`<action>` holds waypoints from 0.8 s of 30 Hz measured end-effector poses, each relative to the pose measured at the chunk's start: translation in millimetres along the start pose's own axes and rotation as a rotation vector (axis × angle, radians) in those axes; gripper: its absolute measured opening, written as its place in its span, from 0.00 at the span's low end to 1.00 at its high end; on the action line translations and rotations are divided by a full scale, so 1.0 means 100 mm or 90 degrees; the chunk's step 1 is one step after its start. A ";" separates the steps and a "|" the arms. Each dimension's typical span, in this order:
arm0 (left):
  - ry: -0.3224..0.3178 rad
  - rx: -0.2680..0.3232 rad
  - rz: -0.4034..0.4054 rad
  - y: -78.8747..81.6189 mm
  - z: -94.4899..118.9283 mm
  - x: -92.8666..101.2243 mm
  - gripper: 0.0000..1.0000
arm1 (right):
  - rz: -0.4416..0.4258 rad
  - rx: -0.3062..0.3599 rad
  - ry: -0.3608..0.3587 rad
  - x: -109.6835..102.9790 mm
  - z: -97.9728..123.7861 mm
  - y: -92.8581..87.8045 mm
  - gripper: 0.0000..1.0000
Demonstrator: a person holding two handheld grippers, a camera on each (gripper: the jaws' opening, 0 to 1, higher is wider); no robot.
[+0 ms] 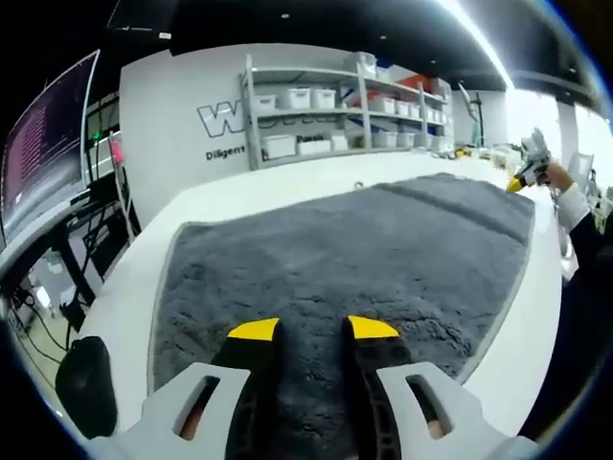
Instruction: Open the folded towel by lifting each exposed corner and separating the folded layers until the towel lies flat within the target outline without major curled edges
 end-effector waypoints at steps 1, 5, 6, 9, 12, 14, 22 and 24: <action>0.000 -0.001 -0.002 0.00 0.00 0.01 0.23 | 0.006 -0.002 -0.009 0.00 0.02 -0.01 0.00; -0.005 -0.005 -0.014 0.01 0.01 0.02 0.20 | 0.011 -0.027 -0.020 -0.05 0.19 -0.04 0.00; -0.006 -0.005 -0.015 0.01 0.01 0.02 0.20 | 0.015 -0.033 -0.019 -0.06 0.22 -0.06 0.00; -0.016 -0.005 -0.007 0.01 0.02 0.02 0.17 | 0.041 -0.074 0.008 -0.15 0.31 -0.15 0.00; -0.023 -0.005 0.013 0.00 0.03 0.01 0.15 | 0.052 -0.100 0.005 -0.18 0.33 -0.24 0.00; -0.030 -0.008 0.023 -0.01 0.03 0.02 0.11 | 0.041 -0.101 0.014 -0.17 0.36 -0.26 0.00; -0.040 -0.008 0.019 -0.01 0.02 0.07 0.05 | 0.042 -0.105 0.025 -0.17 0.43 -0.33 0.00; -0.042 -0.008 0.041 -0.01 0.02 0.06 0.04 | 0.046 -0.104 0.025 -0.17 0.43 -0.33 0.00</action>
Point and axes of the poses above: the point that each gripper's makers call its tool centre point, and the gripper's own axes: z roughly backward along the fingers, x roughly to its right, y roughly out of its top, the point moved 6 cm from there along z, roughly backward along the fingers, and after that the axes turned 1 degree about y, right-handed, at the moved point
